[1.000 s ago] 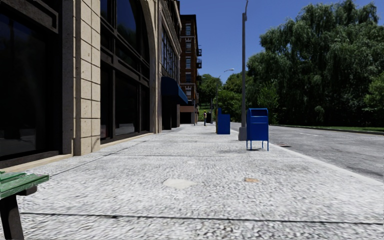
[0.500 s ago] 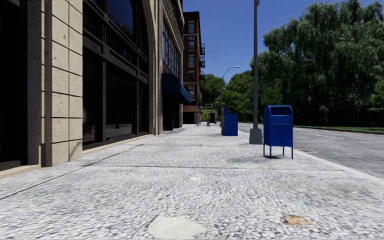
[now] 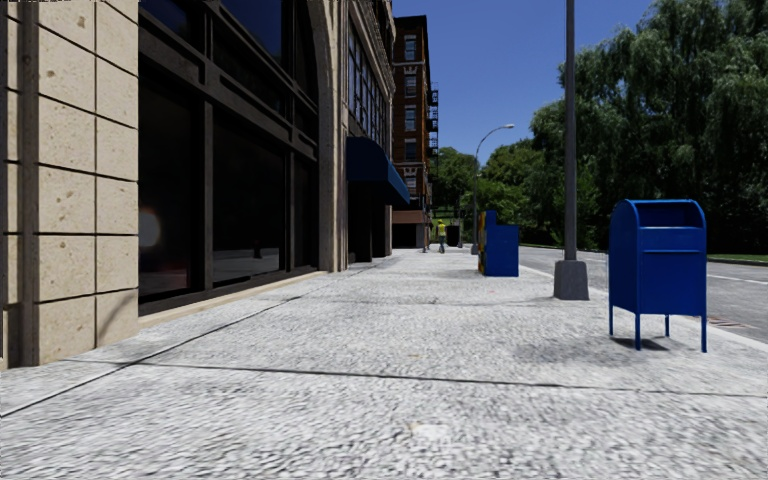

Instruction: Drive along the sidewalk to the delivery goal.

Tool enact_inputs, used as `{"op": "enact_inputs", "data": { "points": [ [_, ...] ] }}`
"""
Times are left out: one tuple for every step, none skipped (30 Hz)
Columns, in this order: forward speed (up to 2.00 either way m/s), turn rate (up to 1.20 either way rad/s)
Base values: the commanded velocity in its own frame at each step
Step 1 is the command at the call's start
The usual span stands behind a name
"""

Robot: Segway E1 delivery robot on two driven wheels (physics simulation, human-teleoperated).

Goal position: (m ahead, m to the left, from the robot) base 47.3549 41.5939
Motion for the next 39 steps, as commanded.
{"op": "enact_inputs", "data": {
  "points": [
    [2.00, 0.00],
    [2.00, 0.00],
    [2.00, 0.00],
    [2.00, 0.00],
    [2.00, 0.00],
    [2.00, 0.00],
    [2.00, 0.00],
    [2.00, 0.00],
    [2.00, 0.00],
    [2.00, 0.00],
    [2.00, 0.00],
    [2.00, 0.00],
    [2.00, 0.00],
    [2.00, 0.00],
    [2.00, 0.00],
    [2.00, 0.00],
    [2.00, 0.00],
    [2.00, 0.00],
    [2.00, 0.00],
    [2.00, 0.00],
    [2.00, 0.00],
    [2.00, 0.00],
    [2.00, 0.00],
    [2.00, 0.00],
    [2.00, 0.00],
    [2.00, 0.00],
    [2.00, 0.00],
    [2.00, 0.00],
    [2.00, 0.00],
    [2.00, 0.00],
    [2.00, 0.00],
    [2.00, 0.00],
    [2.00, 0.00],
    [2.00, 0.00],
    [2.00, 0.00],
    [2.00, 0.00],
    [2.00, 0.00],
    [2.00, 0.00],
    [2.00, 0.00]
  ]
}}
